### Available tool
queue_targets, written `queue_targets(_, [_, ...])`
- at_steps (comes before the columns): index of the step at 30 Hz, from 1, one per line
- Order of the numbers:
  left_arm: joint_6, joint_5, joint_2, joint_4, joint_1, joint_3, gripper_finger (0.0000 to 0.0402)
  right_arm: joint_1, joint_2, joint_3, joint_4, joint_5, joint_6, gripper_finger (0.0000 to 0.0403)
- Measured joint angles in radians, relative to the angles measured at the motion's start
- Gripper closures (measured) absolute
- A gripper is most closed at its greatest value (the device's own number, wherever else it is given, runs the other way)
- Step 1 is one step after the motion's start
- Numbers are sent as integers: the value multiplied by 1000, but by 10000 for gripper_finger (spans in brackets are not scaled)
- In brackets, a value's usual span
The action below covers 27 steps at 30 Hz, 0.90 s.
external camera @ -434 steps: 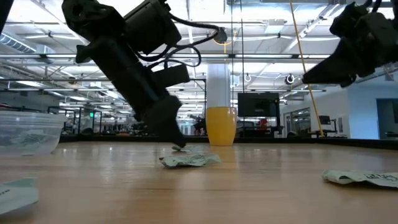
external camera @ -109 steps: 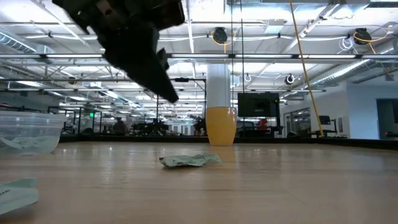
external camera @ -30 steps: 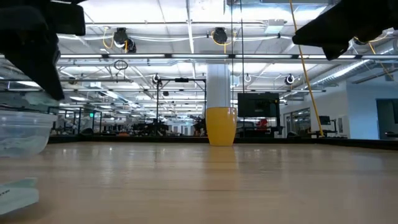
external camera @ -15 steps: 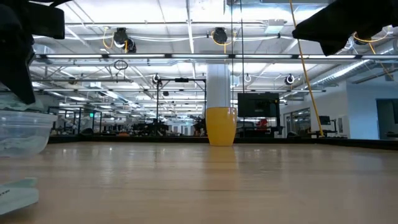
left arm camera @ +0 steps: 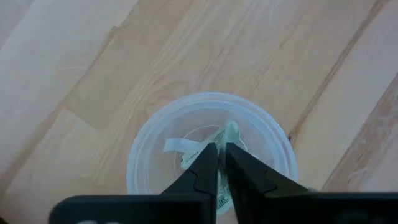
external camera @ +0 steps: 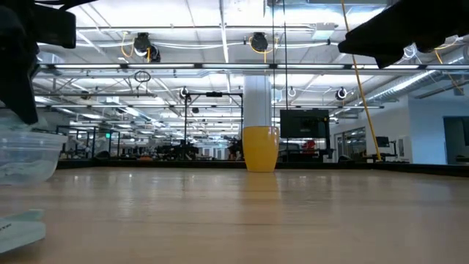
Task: Pick and place Stevia / Truvia into bins
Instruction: Put the top light green stevia packet into the left transparent container, then put the light green stevia packet into the right transparent container
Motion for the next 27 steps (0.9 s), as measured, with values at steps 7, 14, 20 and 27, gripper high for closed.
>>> queue_targets(7, [55,-3,0,-6,9,0,296,-5,10,0,25,-4,-1,264])
queue_targets(14, [169,-50,1,4,10,72,284,-30,44,0,156,-159,-68,266])
queue_targets(20, [362,-132,0,192,12,160,299,-38,88,0,184,-254,-62,264])
queue_targets(27, [762,-31,82,612,58,146,298,-38,110,0,237,-369,-87,264])
